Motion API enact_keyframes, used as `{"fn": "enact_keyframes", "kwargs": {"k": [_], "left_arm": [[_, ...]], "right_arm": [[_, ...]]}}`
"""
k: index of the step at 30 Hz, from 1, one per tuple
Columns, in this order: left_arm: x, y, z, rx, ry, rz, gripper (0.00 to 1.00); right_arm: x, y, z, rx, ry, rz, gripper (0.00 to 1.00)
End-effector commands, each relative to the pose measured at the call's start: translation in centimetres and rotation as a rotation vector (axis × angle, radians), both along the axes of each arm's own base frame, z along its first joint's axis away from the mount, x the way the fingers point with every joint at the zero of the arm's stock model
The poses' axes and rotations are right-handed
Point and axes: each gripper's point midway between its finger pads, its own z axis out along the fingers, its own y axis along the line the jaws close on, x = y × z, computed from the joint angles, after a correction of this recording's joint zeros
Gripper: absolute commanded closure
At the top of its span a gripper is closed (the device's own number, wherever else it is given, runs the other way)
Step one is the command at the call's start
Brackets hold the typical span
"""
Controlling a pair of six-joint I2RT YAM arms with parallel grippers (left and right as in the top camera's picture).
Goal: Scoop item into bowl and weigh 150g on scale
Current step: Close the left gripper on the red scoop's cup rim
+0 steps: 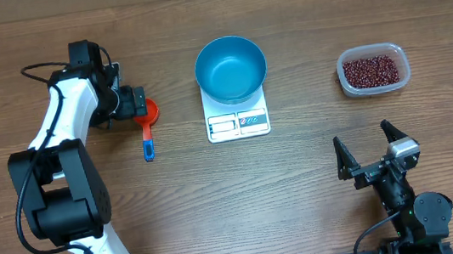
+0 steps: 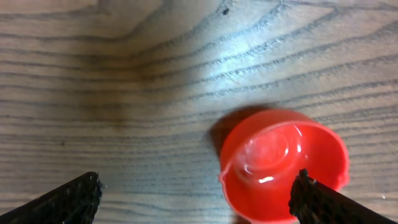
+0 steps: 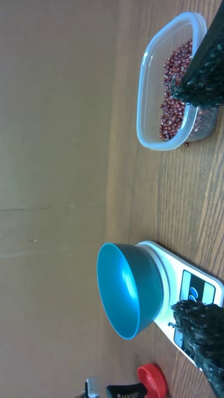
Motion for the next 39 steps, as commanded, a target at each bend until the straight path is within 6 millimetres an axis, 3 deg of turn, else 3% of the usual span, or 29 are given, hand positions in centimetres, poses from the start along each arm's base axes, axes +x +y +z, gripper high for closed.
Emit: {"fn": "enact_keyframes", "kwargs": {"k": [1, 39], "left_arm": [[-0.97, 0.12, -1.72, 0.019, 0.032, -0.003, 0.01], [-0.54, 0.26, -1.94, 0.026, 0.009, 0.004, 0.01]], "right_arm": [[-0.05, 0.19, -0.13, -0.016, -0.01, 0.01, 0.0], [-0.05, 0.19, -0.13, -0.016, -0.01, 0.01, 0.0]]}}
